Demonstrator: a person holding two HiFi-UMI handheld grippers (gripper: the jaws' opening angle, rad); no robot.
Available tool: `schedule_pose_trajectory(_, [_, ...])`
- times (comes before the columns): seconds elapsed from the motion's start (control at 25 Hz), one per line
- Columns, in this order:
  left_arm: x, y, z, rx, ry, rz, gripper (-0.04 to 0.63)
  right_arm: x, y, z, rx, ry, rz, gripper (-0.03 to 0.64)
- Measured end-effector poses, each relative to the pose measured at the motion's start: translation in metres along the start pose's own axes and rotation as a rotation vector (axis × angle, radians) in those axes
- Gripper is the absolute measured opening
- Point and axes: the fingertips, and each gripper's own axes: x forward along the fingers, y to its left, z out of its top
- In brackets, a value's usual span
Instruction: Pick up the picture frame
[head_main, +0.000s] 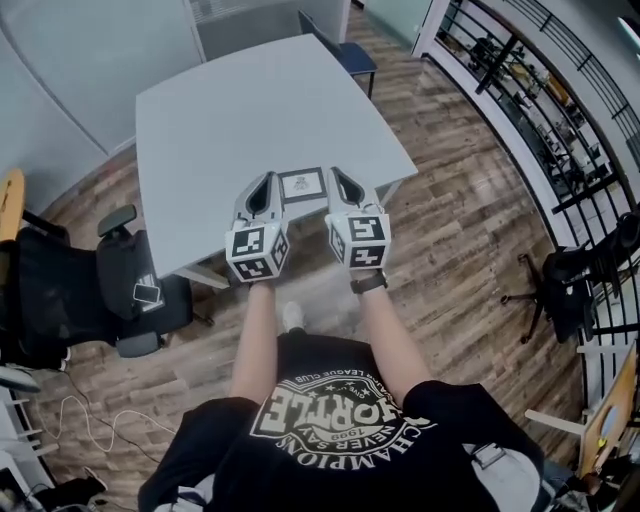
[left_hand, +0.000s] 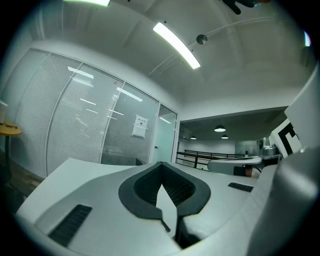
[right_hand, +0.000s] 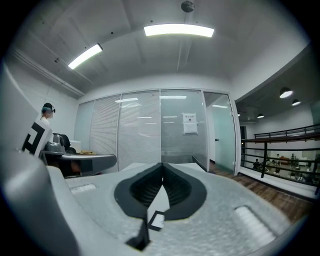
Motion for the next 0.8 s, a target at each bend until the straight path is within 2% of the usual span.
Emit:
schedule_pose_trajectory(0.2, [0.046, 0.051, 0.011, -0.004, 0.001, -0.028, 0.005, 0.064, 0.004, 0.004, 0.005, 0.005, -0.026, -0.002])
schedule_pose_trajectory(0.36, [0.072, 0.070, 0.000, -0.001, 0.033, -0.066, 0.005, 0.096, 0.000, -0.008, 0.019, 0.032, -0.056, -0.002])
schedule_pose_trajectory(0.52, [0.082, 0.081, -0.028, -0.032, 0.085, -0.092, 0.005, 0.107, -0.003, -0.033, 0.021, 0.084, -0.081, -0.002])
schedule_pose_trajectory(0.8, [0.109, 0.070, -0.074, -0.075, 0.196, -0.143, 0.005, 0.112, -0.033, -0.073, 0.045, 0.173, -0.129, -0.002])
